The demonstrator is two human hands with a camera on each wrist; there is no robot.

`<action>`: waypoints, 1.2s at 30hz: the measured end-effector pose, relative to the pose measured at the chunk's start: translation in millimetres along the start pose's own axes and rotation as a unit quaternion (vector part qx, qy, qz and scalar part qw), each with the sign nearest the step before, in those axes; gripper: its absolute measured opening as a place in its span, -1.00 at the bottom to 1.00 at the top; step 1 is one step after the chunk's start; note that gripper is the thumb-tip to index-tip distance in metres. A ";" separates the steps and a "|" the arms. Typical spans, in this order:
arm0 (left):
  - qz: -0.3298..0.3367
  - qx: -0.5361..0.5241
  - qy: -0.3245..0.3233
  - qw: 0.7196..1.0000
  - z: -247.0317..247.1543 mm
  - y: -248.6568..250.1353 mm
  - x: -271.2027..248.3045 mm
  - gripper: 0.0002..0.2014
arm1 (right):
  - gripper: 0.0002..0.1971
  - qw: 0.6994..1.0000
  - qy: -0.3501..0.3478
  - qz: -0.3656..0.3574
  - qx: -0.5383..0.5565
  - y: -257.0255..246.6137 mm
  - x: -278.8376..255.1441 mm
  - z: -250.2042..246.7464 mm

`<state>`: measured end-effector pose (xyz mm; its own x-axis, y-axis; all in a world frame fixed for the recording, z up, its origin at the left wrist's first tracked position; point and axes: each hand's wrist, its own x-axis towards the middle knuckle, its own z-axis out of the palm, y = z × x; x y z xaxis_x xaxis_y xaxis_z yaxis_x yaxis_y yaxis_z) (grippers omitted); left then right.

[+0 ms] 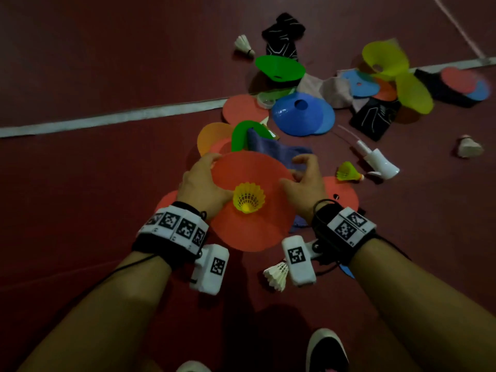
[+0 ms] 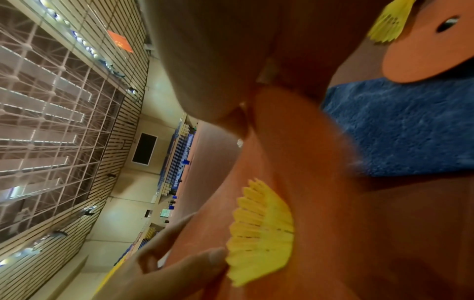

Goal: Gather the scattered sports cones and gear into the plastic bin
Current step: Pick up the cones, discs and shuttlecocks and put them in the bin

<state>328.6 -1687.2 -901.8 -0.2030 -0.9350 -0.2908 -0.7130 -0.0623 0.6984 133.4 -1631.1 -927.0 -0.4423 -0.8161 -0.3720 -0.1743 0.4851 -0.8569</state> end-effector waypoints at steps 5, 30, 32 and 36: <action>-0.005 -0.088 0.020 0.996 3.1 7.8 8.9 -0.57 | -0.40 0.987 0.013 0.124 0.102 7.0 -5.2 -9.6; 0.019 -0.101 -0.048 0.994 55.1 37.3 6.5 -0.48 | -0.82 0.880 -0.170 0.217 -0.386 183.6 -43.2 6.7; 0.022 -0.120 -0.043 0.992 61.7 43.0 8.2 -0.52 | -0.86 0.914 -0.116 0.184 -0.343 174.2 -26.8 -9.3; 0.021 -0.156 -0.035 0.987 80.5 55.6 13.2 -0.53 | -0.81 0.953 0.015 0.177 -0.247 156.1 11.5 -51.0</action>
<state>232.2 -1674.9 -919.5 -0.2818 -0.9130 -0.2949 -0.4648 -0.1390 0.8744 56.2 -1548.7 -1046.9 -0.5734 -0.5685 -0.5900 -0.3992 0.8227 -0.4047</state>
